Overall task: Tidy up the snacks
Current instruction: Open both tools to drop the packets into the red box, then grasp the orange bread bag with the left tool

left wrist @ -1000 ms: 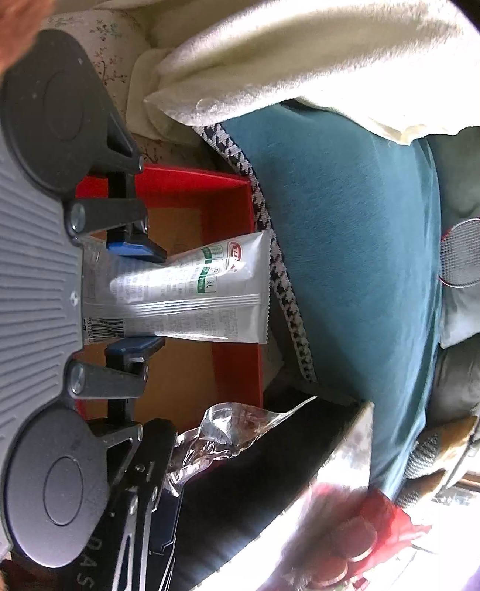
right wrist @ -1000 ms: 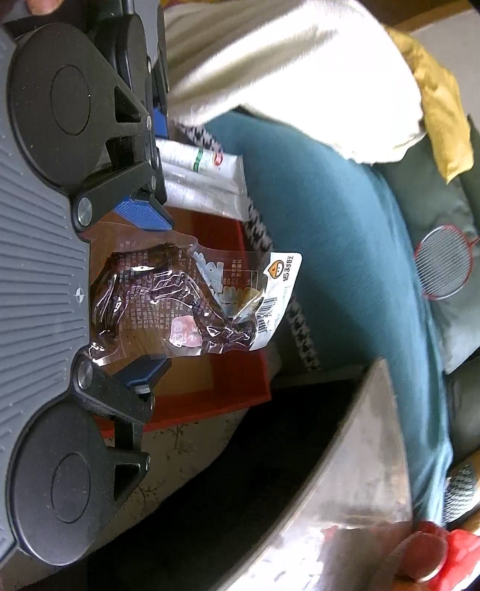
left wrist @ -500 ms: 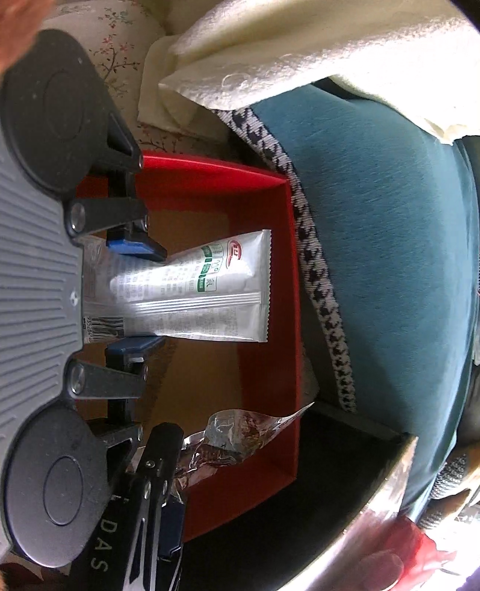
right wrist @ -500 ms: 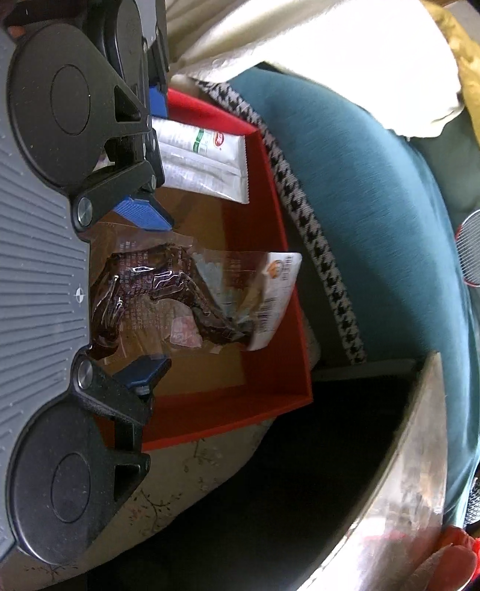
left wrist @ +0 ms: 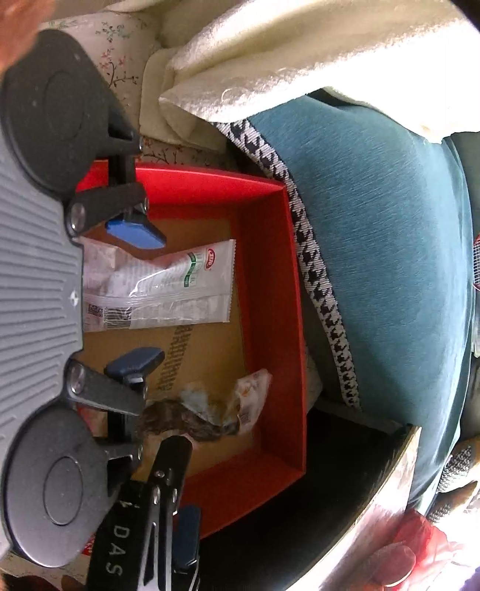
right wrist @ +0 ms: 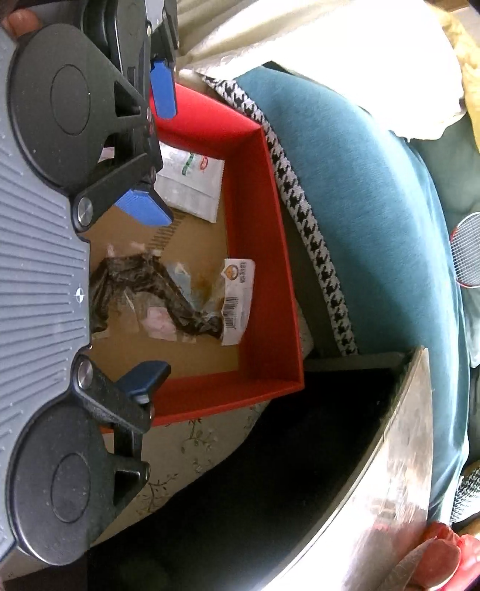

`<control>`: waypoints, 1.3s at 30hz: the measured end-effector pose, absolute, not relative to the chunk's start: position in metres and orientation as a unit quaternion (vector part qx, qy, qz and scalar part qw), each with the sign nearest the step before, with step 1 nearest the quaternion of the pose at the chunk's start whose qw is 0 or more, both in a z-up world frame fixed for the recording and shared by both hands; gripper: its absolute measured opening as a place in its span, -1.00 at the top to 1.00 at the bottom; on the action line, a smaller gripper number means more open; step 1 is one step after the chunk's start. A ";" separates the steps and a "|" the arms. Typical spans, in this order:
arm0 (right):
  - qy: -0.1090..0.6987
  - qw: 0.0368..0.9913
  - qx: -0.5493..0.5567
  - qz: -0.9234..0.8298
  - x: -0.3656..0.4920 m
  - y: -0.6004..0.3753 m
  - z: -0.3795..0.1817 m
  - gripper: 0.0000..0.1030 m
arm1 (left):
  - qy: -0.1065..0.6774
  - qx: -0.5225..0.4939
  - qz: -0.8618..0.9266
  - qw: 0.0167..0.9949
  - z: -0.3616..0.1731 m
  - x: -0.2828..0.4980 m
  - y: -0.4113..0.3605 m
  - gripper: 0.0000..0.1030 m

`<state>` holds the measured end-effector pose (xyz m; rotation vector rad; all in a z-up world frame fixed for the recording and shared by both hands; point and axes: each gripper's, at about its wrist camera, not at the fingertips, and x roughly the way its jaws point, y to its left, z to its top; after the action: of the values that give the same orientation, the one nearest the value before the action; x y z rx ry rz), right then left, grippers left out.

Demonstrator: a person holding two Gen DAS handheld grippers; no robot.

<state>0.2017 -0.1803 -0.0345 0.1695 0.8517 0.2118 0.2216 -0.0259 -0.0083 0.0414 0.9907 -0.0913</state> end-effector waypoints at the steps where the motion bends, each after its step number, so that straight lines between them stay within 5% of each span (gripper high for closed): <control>1: 0.412 0.902 0.079 0.105 0.200 -0.179 -0.034 -0.65 | 0.475 0.019 -0.044 0.879 -0.006 0.219 -0.025 -0.03; 21: 0.400 0.904 0.073 0.129 0.141 -0.175 -0.009 -0.68 | 0.456 0.003 -0.055 0.888 0.015 0.150 -0.003 -0.06; 39: 0.439 0.886 0.050 0.143 0.090 -0.170 -0.025 -0.71 | 0.513 0.024 -0.076 0.855 -0.022 0.084 -0.006 -0.07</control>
<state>0.0896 -0.1704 -0.0249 0.1034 0.9132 0.2981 0.0843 -0.0060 -0.0223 0.0496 1.0776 -0.1607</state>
